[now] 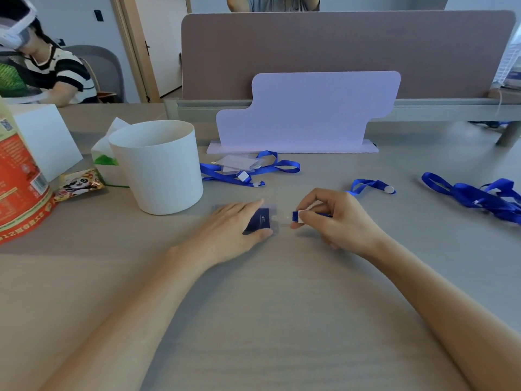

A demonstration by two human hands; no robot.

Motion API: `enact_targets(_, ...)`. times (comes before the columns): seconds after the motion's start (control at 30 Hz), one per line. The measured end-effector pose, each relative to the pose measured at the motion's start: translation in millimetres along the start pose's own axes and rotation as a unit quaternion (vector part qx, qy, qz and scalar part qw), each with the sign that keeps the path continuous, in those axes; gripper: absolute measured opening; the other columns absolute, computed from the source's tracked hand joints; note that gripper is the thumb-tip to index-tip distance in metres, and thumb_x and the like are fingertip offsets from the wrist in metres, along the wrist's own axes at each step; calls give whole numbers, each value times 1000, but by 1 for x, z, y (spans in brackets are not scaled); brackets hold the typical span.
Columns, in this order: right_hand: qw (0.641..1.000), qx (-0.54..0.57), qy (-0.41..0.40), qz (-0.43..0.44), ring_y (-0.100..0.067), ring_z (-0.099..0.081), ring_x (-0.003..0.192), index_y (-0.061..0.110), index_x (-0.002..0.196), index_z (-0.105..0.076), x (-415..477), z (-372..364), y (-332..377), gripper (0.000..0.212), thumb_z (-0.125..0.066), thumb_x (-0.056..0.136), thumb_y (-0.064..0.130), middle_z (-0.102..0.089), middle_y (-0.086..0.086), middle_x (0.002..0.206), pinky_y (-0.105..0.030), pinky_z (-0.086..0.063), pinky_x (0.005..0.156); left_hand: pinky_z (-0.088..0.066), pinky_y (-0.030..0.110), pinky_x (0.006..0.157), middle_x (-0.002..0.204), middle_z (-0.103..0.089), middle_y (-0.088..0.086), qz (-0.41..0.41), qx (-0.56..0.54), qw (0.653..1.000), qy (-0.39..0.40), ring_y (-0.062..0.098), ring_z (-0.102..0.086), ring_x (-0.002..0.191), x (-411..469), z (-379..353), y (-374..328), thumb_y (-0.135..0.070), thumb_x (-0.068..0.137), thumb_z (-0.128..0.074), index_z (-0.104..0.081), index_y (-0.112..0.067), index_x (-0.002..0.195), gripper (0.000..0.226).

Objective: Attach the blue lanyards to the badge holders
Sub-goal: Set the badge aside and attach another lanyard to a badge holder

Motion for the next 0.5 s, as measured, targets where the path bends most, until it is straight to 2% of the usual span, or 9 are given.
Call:
enact_targets(0.07,1000,3,-4,7,-8,-35,39,18,90,-68,2,0,1,19,-54,89,6,-77,2,80,-19,-34,42,-34,32,107,146,-40,-9,14,-41,999,-6,13,-37,133,-1,7,4,-65,80,-57,-26,-29,148,83)
enact_targets(0.13,1000,14,-8,11,-5,-35,39,17,91,-72,2,-1,2,20,-55,90,8,-77,1,79,-14,-32,42,-37,30,103,139,-42,-10,28,-95,995,4,9,-41,128,-3,10,6,-62,74,-66,-28,-29,146,88)
enact_targets(0.27,998,66,-10,7,-3,-40,37,11,85,-74,2,-1,1,8,-74,84,19,-77,-4,77,-11,-30,41,-35,36,110,149,-33,-7,47,-102,994,12,11,-32,136,-4,10,9,-65,68,-69,-22,-29,149,100)
enact_targets(0.37,999,49,-24,-7,-2,-44,38,14,97,-73,3,-1,-4,19,-78,80,21,-74,-13,78,-8,-31,42,-35,36,109,135,-44,-8,60,-122,991,7,11,-33,134,-4,11,10,-59,69,-74,-31,-27,143,91)
enact_targets(0.43,999,29,-35,-15,0,-47,38,15,101,-73,4,-1,-6,21,-78,81,19,-70,-5,73,-7,-32,41,-39,34,105,118,-45,-12,63,-141,988,3,11,-40,127,-5,13,10,-54,67,-78,-38,-26,133,82)
enact_targets(0.5,999,17,-43,-12,4,-50,40,13,98,-75,4,-1,-6,15,-74,84,15,-71,2,79,-6,-34,42,-41,33,101,116,-46,-11,68,-163,984,14,11,-44,119,-5,13,11,-50,65,-81,-41,-25,126,77)
Point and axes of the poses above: each hand's wrist, its own x-axis towards the middle knuckle, its own z-axis out of the back of the hand, y = z × x, the point moved 9 cm from there along x, towards the middle knuckle
